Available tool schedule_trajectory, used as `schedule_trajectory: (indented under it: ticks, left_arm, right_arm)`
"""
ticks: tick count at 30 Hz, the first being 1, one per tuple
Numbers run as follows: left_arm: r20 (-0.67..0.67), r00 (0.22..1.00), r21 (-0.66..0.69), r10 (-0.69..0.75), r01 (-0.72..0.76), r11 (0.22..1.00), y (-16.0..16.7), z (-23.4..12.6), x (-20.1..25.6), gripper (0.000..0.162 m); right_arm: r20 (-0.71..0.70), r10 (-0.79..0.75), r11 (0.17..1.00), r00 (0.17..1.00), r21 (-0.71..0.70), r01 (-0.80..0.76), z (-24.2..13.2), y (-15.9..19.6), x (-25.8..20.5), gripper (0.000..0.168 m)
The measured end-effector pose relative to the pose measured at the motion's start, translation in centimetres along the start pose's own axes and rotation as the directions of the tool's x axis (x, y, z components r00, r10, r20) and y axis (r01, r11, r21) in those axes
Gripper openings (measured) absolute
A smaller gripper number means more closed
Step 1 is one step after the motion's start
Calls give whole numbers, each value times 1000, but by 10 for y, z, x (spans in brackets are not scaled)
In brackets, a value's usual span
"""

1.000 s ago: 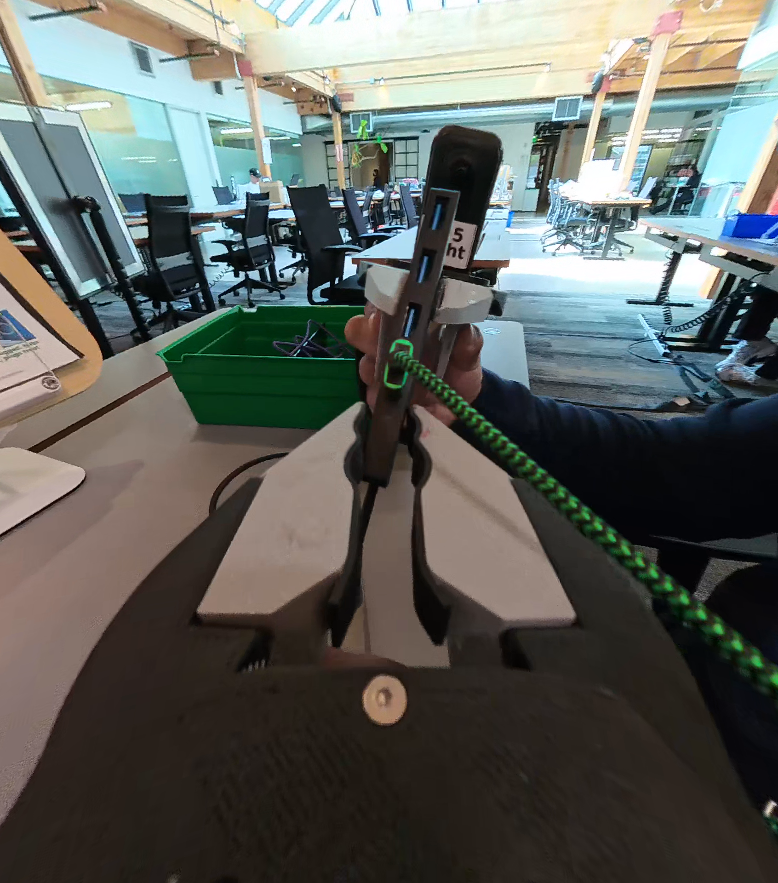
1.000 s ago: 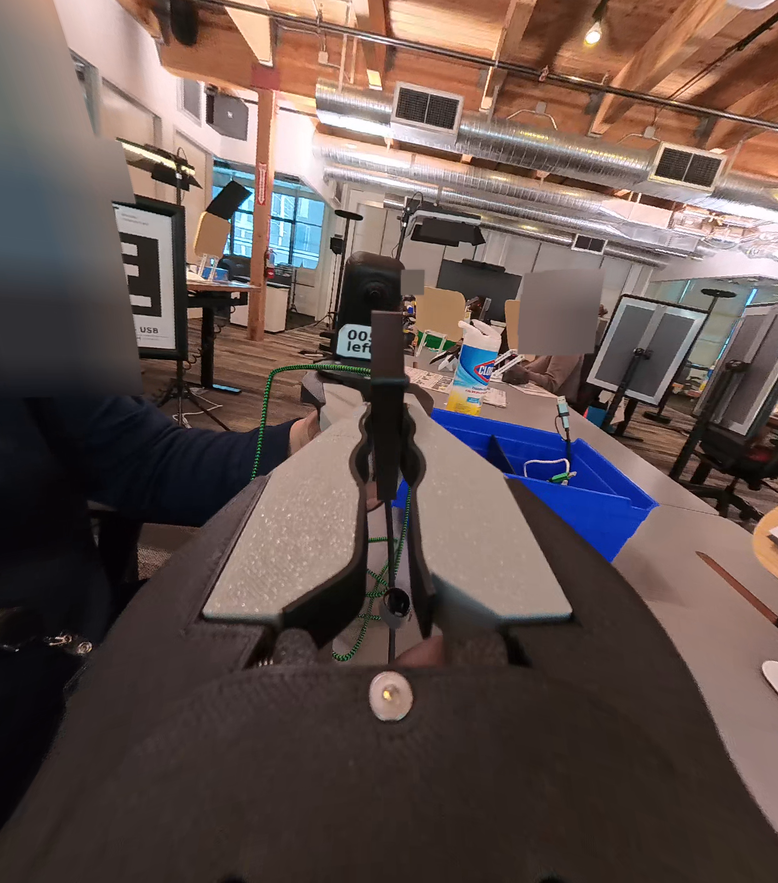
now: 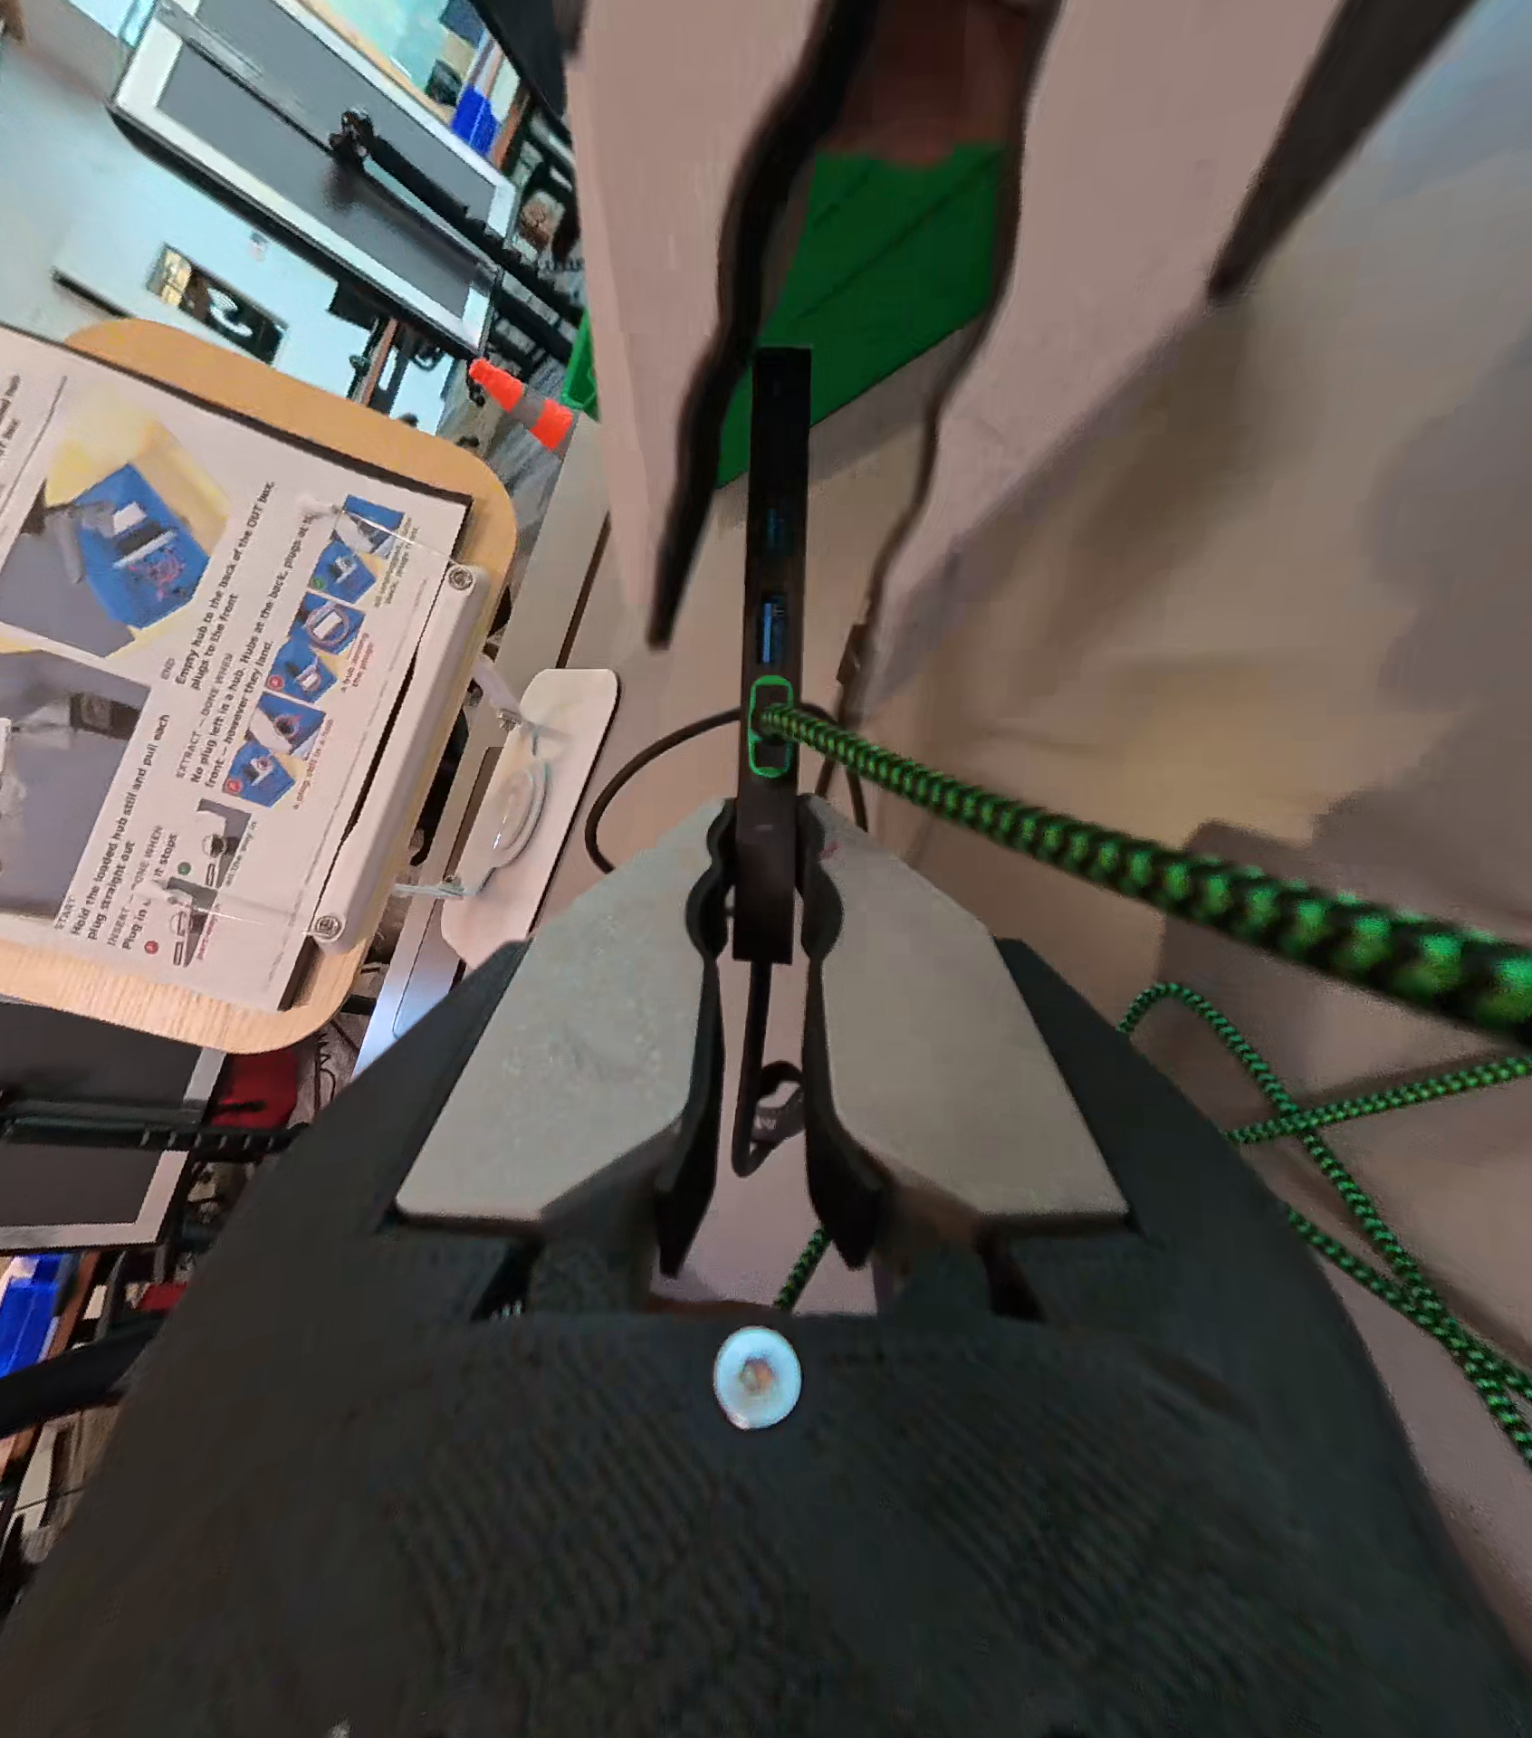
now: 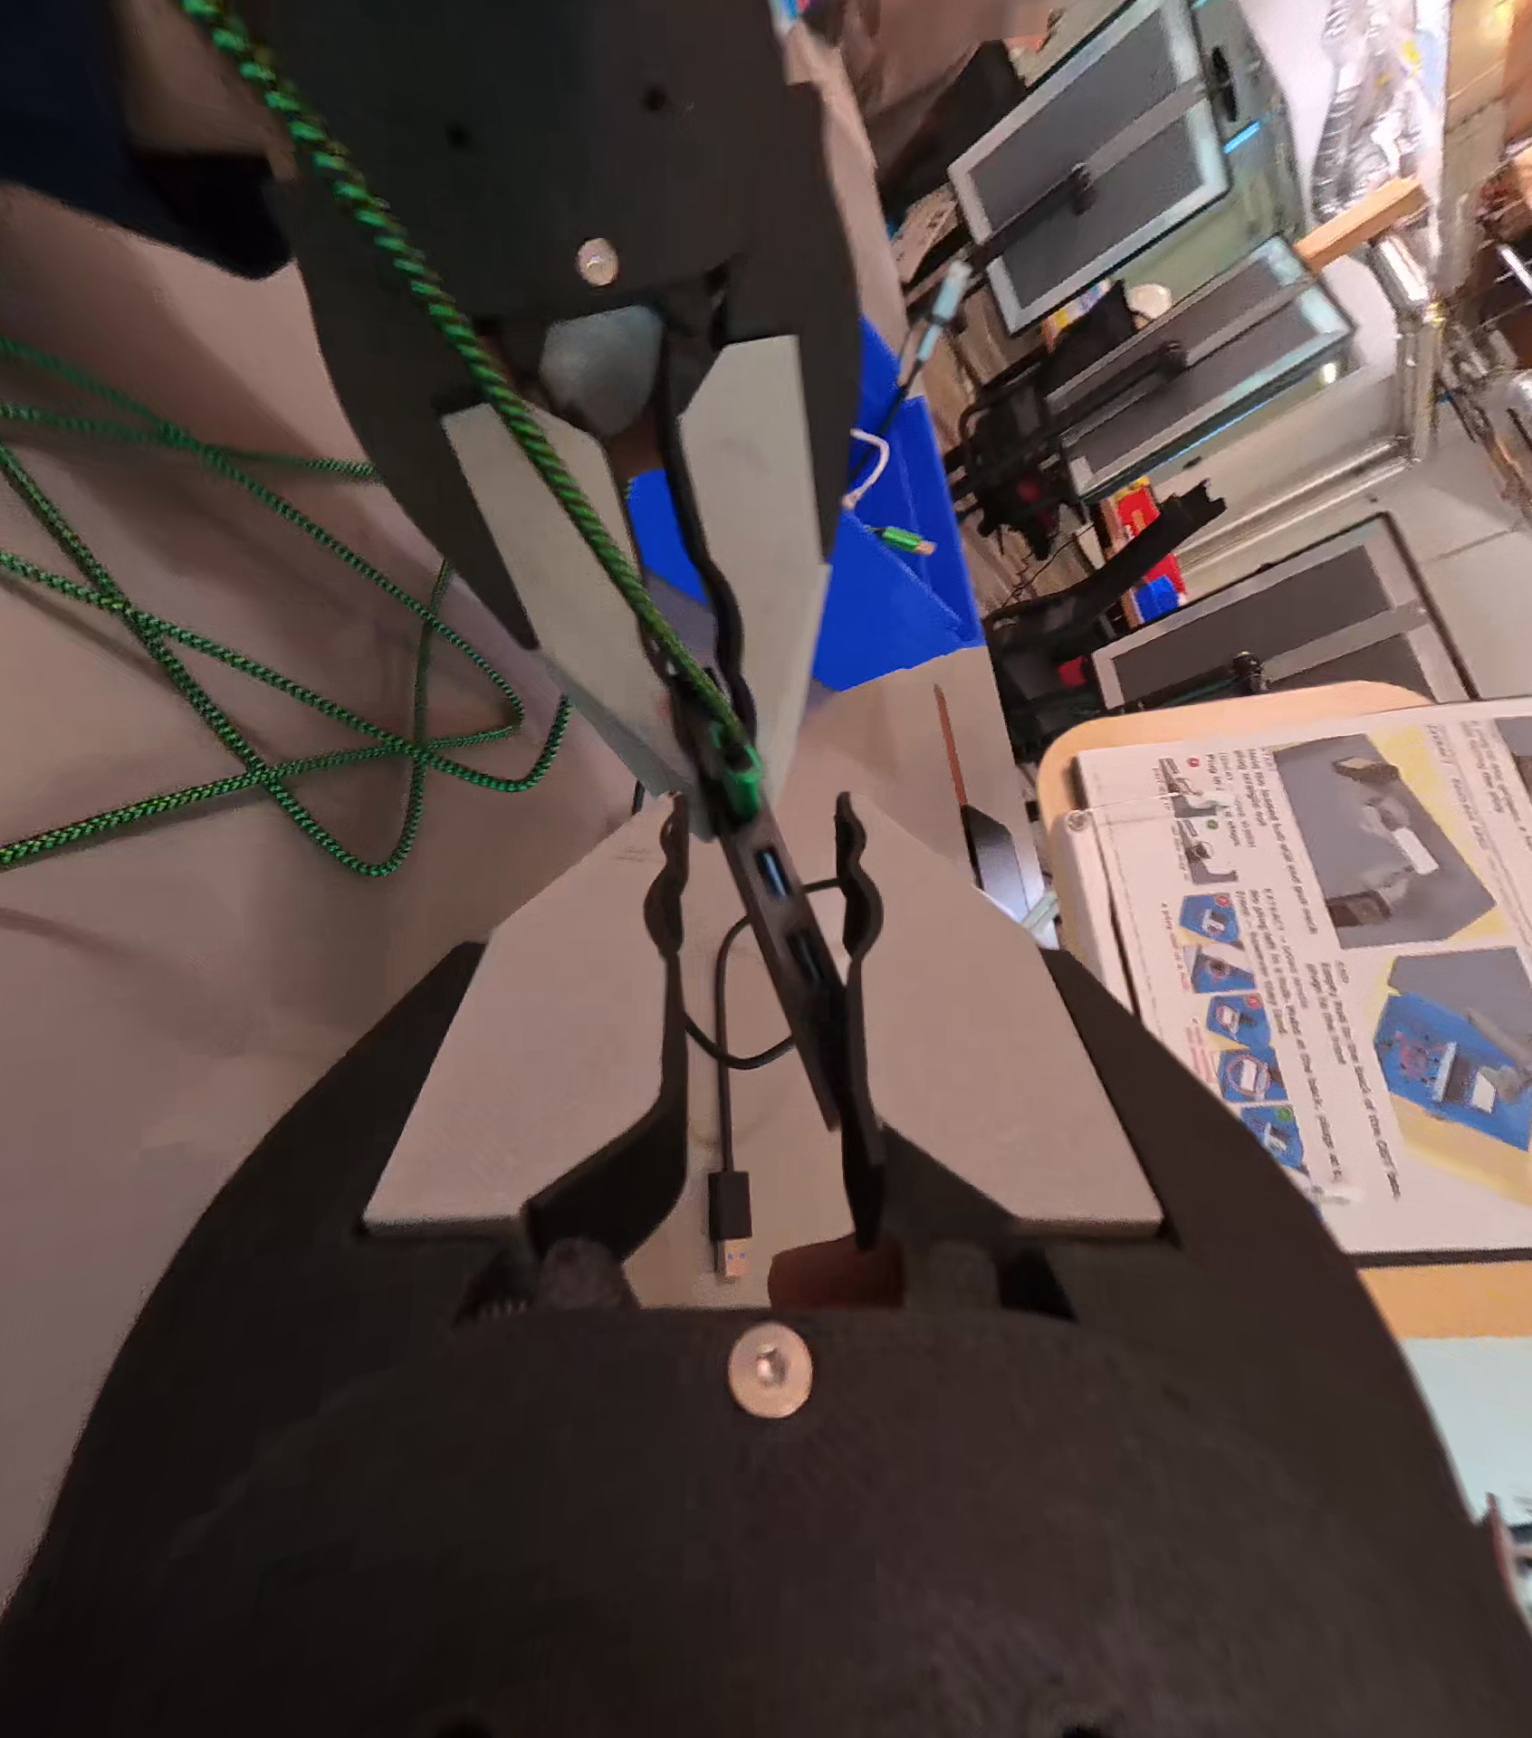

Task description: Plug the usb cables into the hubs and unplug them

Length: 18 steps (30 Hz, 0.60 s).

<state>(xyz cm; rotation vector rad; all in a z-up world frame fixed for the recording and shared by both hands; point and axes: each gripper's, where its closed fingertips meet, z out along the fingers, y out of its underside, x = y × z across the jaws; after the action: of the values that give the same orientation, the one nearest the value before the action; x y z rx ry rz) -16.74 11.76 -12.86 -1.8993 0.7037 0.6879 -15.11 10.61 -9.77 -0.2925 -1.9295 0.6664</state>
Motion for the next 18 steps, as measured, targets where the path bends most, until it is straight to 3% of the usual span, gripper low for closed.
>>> schedule_trajectory:
  ticks: [5, 18]
  left_arm:
    - [-15, 999, -31, 37, -37, 999, 0, 5, 9, 7]
    - [-75, 997, -21, -2, 0, 1000, 6, 8, 16, 7]
  right_arm:
    - [22, -51, 998, 998, 23, 51, 15, -6, -15, 5]
    - [38, -104, 995, 994, 9, 104, 18, 4, -22, 5]
